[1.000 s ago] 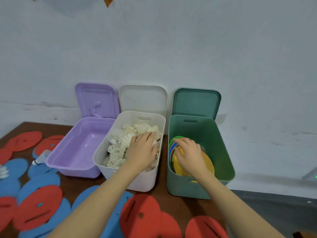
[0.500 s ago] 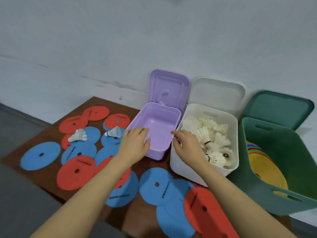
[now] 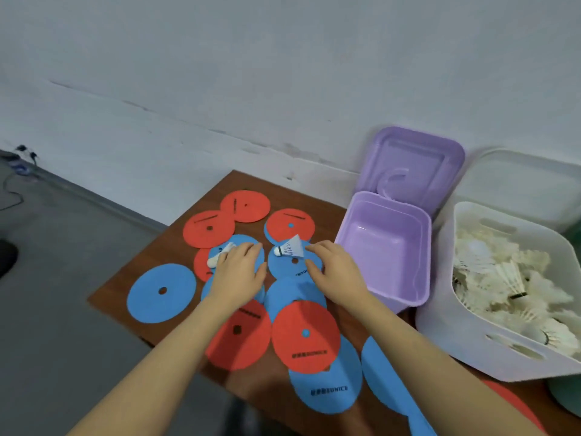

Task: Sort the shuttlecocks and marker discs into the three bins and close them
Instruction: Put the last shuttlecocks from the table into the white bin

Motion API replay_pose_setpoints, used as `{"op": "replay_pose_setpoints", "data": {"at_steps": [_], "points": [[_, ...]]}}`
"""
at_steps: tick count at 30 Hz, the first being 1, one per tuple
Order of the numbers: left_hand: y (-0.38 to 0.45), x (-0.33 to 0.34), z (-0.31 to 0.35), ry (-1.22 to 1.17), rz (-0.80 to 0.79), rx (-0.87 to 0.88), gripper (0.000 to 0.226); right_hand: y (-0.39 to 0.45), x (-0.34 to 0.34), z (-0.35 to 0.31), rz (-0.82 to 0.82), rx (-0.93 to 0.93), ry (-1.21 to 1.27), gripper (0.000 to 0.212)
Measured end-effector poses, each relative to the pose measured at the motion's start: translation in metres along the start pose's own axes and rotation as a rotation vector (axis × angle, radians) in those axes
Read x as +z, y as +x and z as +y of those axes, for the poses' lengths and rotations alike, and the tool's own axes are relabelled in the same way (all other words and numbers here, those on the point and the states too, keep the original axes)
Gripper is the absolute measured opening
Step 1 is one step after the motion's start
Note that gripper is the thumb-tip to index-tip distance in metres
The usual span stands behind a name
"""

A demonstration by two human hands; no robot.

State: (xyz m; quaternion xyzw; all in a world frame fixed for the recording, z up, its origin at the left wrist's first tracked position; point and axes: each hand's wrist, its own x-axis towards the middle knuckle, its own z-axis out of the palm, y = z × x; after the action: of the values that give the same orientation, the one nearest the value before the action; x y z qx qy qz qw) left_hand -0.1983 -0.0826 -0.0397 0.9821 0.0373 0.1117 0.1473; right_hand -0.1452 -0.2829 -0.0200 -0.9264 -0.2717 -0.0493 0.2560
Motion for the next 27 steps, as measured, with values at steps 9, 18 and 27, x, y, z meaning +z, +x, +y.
{"op": "replay_pose_setpoints", "data": {"at_steps": [9,18,27], "points": [[0.037,0.034,-0.068,0.014,-0.126,-0.157,0.053,0.087,0.060,0.014,-0.175,0.003,-0.124,0.049],[0.060,0.076,-0.116,0.010,-0.340,-0.240,0.074,0.106,0.139,0.031,-0.344,0.267,-0.175,0.067],[0.069,0.097,-0.152,-0.179,-0.371,-0.047,0.076,0.097,0.165,0.047,-0.168,0.355,-0.308,0.043]]}}
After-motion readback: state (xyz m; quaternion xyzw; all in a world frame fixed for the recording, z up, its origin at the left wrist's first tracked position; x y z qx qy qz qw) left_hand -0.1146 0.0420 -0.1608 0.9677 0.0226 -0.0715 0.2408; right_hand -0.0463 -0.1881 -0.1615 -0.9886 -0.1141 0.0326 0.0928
